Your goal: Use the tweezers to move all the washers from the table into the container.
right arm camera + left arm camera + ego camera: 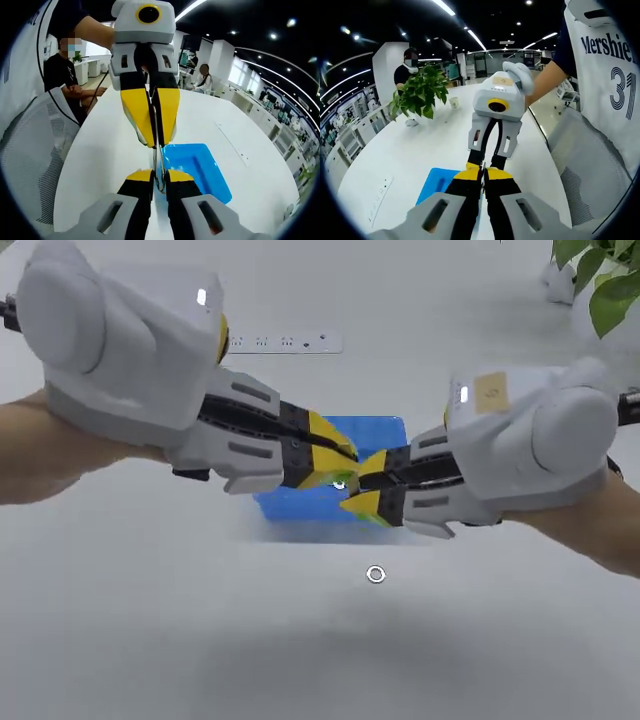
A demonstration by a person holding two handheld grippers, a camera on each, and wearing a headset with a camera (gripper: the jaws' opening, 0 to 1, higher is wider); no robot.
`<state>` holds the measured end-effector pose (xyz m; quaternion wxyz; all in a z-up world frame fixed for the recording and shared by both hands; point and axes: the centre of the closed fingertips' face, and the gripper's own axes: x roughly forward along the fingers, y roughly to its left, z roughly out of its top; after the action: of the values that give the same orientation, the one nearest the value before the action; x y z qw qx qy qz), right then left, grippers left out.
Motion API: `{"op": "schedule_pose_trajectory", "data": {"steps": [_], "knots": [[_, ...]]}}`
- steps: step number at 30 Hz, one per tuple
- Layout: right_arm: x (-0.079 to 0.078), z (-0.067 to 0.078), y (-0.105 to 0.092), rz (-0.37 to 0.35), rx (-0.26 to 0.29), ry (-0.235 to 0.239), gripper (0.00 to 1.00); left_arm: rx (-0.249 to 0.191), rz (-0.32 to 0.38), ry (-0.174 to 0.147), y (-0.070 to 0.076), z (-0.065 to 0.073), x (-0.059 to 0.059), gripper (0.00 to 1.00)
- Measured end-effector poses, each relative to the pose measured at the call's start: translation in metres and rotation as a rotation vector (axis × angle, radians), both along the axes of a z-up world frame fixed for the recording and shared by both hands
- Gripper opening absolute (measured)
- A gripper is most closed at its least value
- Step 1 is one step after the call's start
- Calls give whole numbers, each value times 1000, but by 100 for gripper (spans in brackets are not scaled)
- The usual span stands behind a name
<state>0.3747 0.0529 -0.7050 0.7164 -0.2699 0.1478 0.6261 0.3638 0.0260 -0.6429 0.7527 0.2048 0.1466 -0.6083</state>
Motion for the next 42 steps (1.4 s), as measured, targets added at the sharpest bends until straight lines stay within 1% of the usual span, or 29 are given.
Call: {"op": "schedule_pose_trajectory", "data": {"steps": [3,5,6,7,9,12,14,16,17,18,23,24,25,27,29,30,33,35,37,38,42], "knots": [[14,2,5,-4,1,-16,10,12,-4,-22,3,2,13,6],[20,2,7,-7,3,-20,10,17,-5,-28,5,1,19,6],[26,1,9,-10,2,-24,10,19,-1,-32,7,0,24,6],[29,0,10,-11,2,-25,10,18,4,-29,8,-2,27,6],[37,-4,12,-17,6,-27,10,19,13,-34,10,-5,34,6],[46,-11,17,-19,3,-30,11,24,23,-34,13,-13,44,6],[53,-20,19,-23,1,-17,11,33,32,-30,14,-21,50,6],[59,-29,22,-25,-6,-12,11,43,37,-23,15,-30,56,6],[61,-33,23,-26,-3,1,11,43,43,-15,16,-34,59,6],[62,-34,24,-26,-4,2,11,44,47,-10,17,-37,61,6],[71,-51,26,-27,-1,39,11,60,56,16,21,-52,70,6],[72,-53,27,-28,-1,41,11,59,57,18,21,-54,72,6],[73,-55,27,-30,0,49,11,51,60,33,21,-56,74,6],[75,-59,27,-34,-2,54,11,49,56,34,21,-60,76,6],[78,-63,27,-42,-5,68,11,42,49,42,20,-64,79,6],[79,-65,26,-46,-8,71,11,40,52,52,19,-66,81,6],[82,-68,24,-61,-7,82,11,43,48,51,17,-68,84,6],[84,-67,23,-69,1,89,11,33,48,57,16,-68,85,6],[85,-67,23,-72,5,92,11,29,49,56,16,-67,86,6],[85,-67,23,-75,8,97,11,26,48,61,15,-67,86,6],[85,-66,22,-85,11,104,12,31,44,56,16,-67,85,6]]}}
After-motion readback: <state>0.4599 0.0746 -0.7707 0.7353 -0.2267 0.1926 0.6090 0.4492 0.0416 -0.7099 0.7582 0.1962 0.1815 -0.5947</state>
